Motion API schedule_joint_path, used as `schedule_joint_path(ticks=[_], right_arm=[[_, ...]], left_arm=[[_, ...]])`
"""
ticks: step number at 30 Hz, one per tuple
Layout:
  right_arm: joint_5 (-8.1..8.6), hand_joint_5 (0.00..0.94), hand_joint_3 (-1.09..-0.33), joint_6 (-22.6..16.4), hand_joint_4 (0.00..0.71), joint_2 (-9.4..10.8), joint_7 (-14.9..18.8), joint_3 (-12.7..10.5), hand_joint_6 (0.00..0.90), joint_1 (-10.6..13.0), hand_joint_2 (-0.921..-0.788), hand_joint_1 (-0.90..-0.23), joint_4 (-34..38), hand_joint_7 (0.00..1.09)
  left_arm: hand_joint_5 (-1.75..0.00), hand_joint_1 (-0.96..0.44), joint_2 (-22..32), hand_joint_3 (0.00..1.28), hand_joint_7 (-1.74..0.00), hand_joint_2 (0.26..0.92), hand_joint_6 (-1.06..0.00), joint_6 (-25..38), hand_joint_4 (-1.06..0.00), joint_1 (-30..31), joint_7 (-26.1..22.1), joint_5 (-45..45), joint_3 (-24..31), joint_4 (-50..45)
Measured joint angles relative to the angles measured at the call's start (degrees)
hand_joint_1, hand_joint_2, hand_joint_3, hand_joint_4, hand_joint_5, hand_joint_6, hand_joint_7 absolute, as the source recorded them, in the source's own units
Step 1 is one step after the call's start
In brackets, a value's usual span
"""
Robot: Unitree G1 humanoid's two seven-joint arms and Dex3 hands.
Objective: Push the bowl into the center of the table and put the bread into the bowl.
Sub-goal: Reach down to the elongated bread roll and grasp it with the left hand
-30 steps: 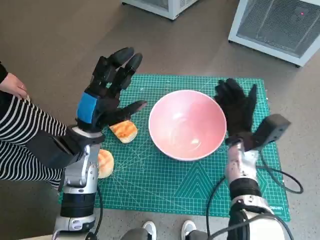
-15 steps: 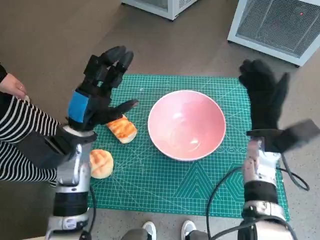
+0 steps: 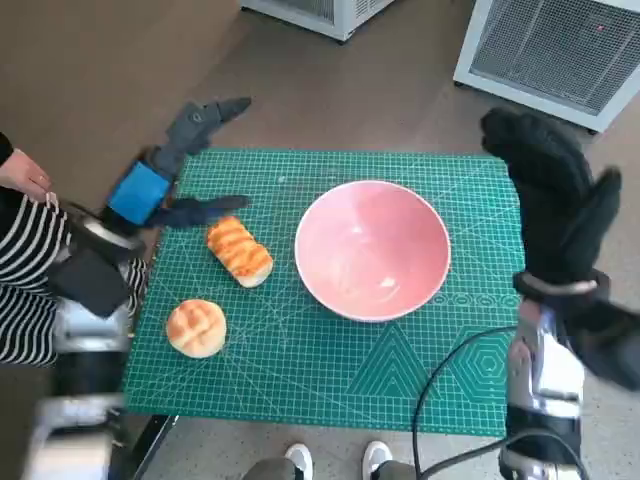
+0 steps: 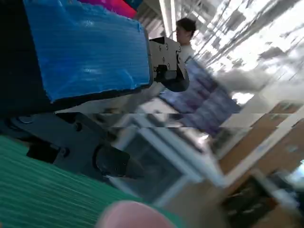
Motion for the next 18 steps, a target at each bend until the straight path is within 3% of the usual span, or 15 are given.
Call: schedule_joint_path(ticks=[1, 7, 18], right_arm=[[0.04, 0.014, -0.75, 0.2, 0.125, -1.0, 0.4, 0.1, 0.072, 0.8, -0.921, -0.686, -1.8, 0.42], [-0.06, 0.013, -0.75, 1.3, 0.127, -1.1, 0.3, 0.4, 0.073, 1.8, -0.921, -0.688, -3.3, 0.42], [-0.5, 0.01, -0.749, 2.0, 0.13, -1.1, -0.7, 0.8, 0.072, 2.6, -0.921, -0.695, -3.6, 0.43]], left_arm=[[0.0, -0.24, 3.0, 0.0, -0.42, 0.826, -0.22, -0.9, -0.26, -2.8, -0.9, 0.7, -0.7, 2.7], [0.0, -0.16, 7.6, 0.0, -0.18, 0.753, -0.39, -0.2, -0.28, -8.3, -8.5, 6.4, -7.2, 8.9], [0.0, -0.08, 10.0, 0.0, -0.06, 0.726, -0.44, 0.5, -0.28, -14.7, -13.4, 13.9, -15.1, 16.5]])
